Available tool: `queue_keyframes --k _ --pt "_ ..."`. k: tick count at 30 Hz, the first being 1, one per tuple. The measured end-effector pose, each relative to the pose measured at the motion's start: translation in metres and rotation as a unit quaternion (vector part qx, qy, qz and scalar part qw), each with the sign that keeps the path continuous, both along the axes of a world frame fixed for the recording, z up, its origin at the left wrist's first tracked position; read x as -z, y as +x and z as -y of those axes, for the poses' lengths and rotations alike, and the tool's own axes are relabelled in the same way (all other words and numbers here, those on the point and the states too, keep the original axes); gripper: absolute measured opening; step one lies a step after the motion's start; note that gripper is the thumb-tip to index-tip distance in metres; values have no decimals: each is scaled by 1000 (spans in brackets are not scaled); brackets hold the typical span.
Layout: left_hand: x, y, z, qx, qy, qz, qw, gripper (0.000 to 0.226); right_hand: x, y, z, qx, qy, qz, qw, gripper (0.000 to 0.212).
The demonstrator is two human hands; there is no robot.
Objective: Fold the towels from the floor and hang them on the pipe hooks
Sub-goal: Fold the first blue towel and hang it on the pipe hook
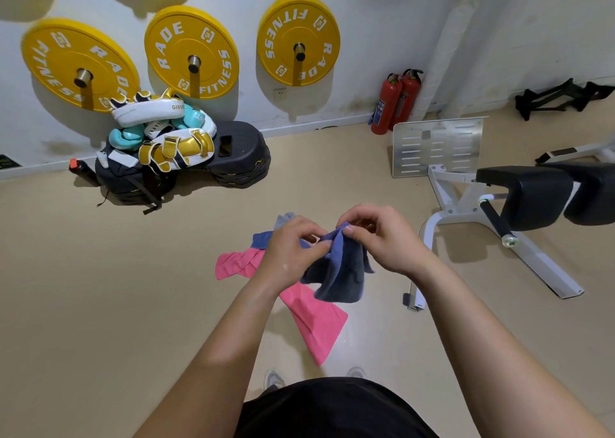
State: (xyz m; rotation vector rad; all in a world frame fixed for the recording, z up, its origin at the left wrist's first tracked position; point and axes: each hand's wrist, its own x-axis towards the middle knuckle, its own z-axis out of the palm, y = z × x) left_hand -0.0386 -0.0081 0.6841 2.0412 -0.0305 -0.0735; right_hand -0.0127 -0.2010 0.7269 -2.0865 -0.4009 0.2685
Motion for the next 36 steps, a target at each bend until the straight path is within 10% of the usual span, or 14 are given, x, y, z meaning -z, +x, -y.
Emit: queue_keyframes --k 27,36 --pt "65 1 -98 -114 172 -157 966 24 1 18 29 64 -83 32 994 19" --pt "69 3 -104 -234 80 -183 952 28 8 20 29 99 -66 3 993 16"
